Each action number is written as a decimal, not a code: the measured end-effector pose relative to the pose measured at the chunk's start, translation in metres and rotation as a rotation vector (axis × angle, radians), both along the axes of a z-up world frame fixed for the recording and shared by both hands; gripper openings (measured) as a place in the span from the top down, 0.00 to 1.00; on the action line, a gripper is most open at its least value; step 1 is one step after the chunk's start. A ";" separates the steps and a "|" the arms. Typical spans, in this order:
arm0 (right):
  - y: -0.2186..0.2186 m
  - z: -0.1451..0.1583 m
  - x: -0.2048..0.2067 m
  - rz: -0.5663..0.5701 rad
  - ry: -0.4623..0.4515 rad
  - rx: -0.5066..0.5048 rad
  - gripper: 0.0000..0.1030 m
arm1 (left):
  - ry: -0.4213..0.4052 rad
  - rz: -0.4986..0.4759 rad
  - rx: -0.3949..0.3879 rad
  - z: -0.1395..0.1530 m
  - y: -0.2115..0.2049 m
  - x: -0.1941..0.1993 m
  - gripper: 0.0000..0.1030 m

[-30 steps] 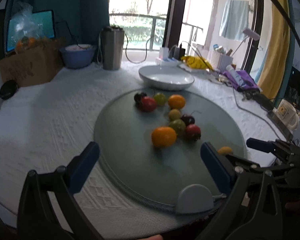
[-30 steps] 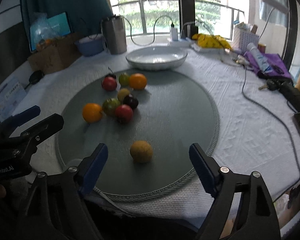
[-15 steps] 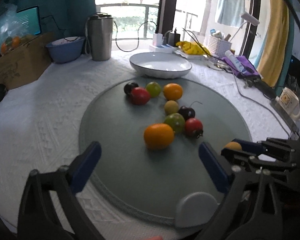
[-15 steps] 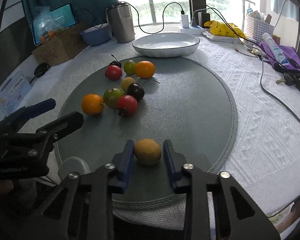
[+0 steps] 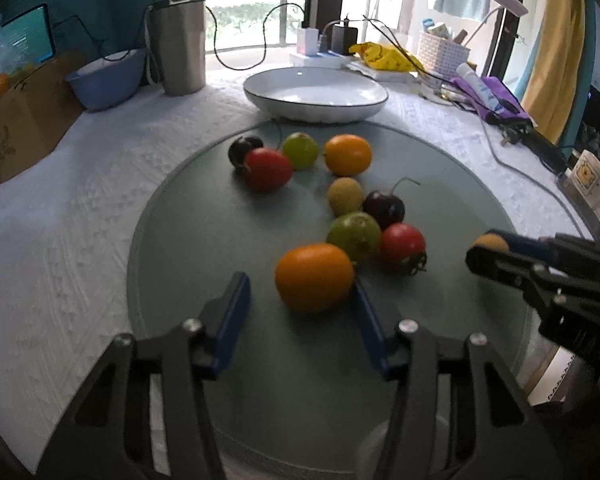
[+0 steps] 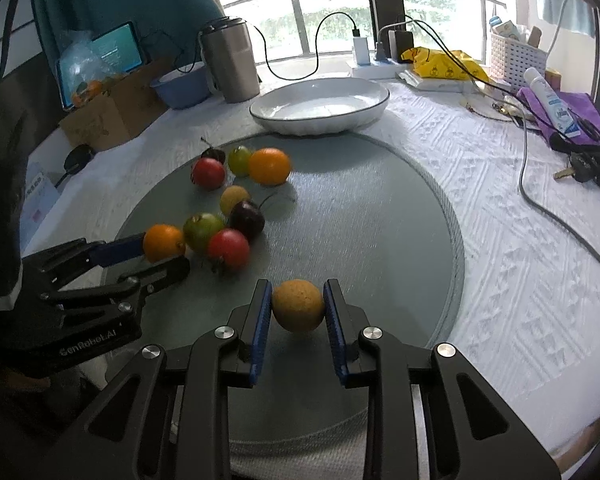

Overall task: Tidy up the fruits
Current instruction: 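Lift the brown fruit with the right gripper while the left gripper grasps the orange, then carry the orange and brown fruit onto the white plate and open both grippers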

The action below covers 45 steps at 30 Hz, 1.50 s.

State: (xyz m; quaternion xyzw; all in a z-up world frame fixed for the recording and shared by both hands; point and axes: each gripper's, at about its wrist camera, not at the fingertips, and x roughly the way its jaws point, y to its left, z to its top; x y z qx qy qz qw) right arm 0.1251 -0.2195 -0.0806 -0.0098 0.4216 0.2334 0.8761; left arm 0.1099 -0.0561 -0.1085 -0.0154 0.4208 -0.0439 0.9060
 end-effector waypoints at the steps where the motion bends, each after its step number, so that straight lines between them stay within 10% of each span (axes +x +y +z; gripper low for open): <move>1: 0.000 0.001 0.002 -0.001 -0.003 0.001 0.72 | 0.002 -0.004 0.001 0.000 -0.001 0.001 0.51; 45: 0.032 0.040 0.126 0.021 -0.157 -0.013 0.72 | -0.086 0.005 -0.079 0.049 0.039 0.107 0.63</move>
